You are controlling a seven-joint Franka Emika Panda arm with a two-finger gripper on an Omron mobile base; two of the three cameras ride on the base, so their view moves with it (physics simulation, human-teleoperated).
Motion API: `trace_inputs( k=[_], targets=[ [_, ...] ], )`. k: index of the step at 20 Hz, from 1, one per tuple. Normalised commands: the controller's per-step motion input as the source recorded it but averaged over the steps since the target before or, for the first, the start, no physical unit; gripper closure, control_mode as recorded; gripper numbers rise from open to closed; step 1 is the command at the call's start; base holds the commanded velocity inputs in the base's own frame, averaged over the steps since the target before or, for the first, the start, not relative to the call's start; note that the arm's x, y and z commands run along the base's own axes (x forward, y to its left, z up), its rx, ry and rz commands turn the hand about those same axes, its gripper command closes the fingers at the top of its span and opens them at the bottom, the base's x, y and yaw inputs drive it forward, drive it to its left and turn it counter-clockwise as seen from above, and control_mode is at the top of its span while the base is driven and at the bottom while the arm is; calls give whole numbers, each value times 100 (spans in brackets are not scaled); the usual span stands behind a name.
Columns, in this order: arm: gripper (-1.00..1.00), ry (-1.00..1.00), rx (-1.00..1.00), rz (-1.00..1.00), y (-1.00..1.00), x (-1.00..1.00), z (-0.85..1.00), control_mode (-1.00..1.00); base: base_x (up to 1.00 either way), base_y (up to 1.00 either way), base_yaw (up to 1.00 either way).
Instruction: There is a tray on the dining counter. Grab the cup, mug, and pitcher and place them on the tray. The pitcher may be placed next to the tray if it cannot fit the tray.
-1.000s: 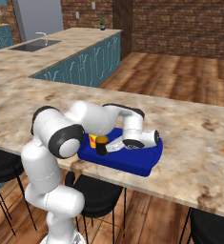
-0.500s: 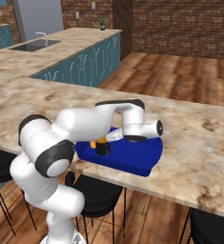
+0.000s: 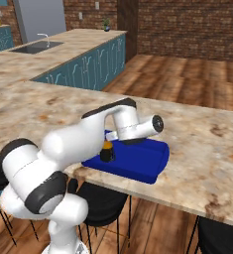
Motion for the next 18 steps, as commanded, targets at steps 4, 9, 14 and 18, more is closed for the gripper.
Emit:
trace_inputs(
  k=[4, 9, 14, 18],
  targets=[
    [-100, 25, -10, -36, 0, -12, 15, -100, 0, 0, 0],
    [-100, 28, -4, -51, -1, -28, 18, -100, 0, 0, 0],
    [-100, 29, -1, -53, -2, -29, 25, -100, 0, 0, 0],
    [-100, 28, -3, -52, 0, -16, 37, -100, 0, 0, 0]
  ],
)
